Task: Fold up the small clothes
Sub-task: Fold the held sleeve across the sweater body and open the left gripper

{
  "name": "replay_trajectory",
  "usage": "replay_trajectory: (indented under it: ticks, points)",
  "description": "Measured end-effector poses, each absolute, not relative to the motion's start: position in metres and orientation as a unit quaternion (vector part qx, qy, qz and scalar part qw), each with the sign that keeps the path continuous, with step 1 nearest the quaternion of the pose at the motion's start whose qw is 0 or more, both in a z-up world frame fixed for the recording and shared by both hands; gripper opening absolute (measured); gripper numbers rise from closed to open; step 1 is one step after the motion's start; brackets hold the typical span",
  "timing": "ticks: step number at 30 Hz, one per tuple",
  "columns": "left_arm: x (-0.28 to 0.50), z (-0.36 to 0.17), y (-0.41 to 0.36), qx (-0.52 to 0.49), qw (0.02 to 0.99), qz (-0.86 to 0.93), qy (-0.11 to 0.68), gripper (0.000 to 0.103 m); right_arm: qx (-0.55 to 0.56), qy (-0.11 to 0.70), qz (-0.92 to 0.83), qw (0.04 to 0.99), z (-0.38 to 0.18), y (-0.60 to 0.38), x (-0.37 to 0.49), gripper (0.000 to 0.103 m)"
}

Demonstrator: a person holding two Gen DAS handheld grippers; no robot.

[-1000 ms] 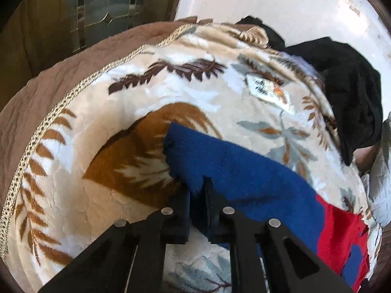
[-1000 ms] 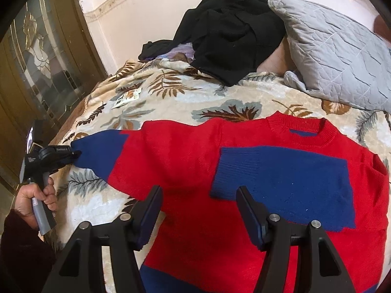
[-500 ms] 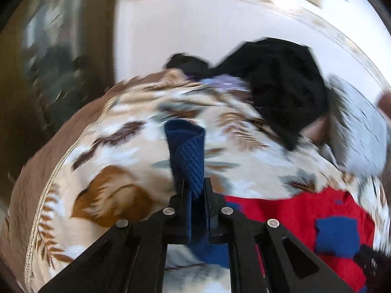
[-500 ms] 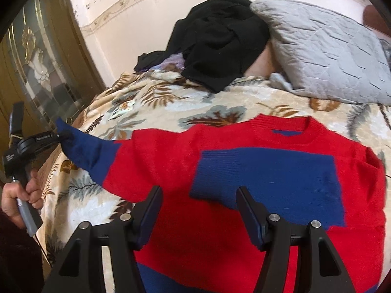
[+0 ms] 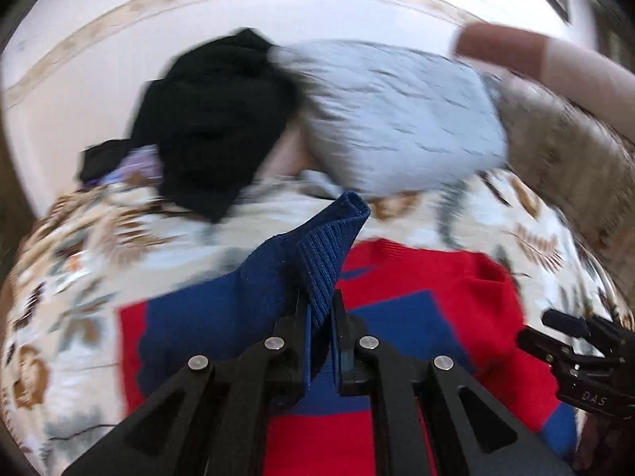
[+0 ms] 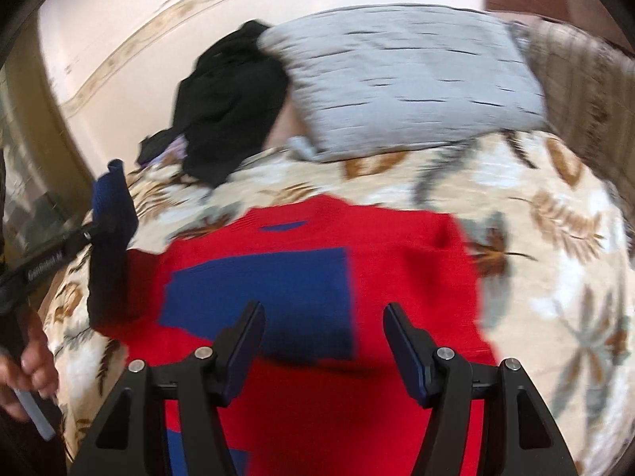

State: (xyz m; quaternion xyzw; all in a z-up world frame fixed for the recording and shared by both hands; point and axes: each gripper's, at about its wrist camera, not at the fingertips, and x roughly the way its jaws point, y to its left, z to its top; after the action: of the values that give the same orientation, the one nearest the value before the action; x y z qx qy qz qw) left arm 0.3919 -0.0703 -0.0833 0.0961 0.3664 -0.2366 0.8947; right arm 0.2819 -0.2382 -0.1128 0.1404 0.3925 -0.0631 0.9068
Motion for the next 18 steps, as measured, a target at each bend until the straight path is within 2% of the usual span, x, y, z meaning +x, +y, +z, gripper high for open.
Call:
replay_trajectory:
  ticks: [5, 7, 9, 10, 14, 18]
  points:
    - [0.384, -0.112, -0.135, 0.125, 0.871, -0.259, 0.399, 0.012, 0.151, 0.393, -0.086, 0.903, -0.114, -0.287, 0.270, 0.066]
    - [0.384, -0.115, -0.137, 0.130, 0.868, -0.253, 0.407, 0.023, 0.156, 0.395, -0.089, 0.901, -0.116, -0.300, 0.268, 0.067]
    - [0.379, -0.109, -0.130, 0.128, 0.874, -0.247, 0.399, 0.049, 0.175, 0.398, -0.085, 0.896, -0.118, -0.312, 0.268, 0.067]
    - [0.377, -0.103, -0.123, 0.123, 0.879, -0.243, 0.390, 0.053, 0.188, 0.399, -0.079, 0.894, -0.119, -0.317, 0.268, 0.067]
    - [0.375, -0.084, -0.081, 0.119, 0.899, -0.205, 0.369, 0.055, 0.234, 0.411, -0.039, 0.880, -0.127, -0.320, 0.280, 0.067]
    - [0.389, -0.097, -0.037, 0.134, 0.900, -0.137, 0.391, 0.055, 0.275, 0.445, -0.002, 0.852, -0.145, -0.310, 0.301, 0.067]
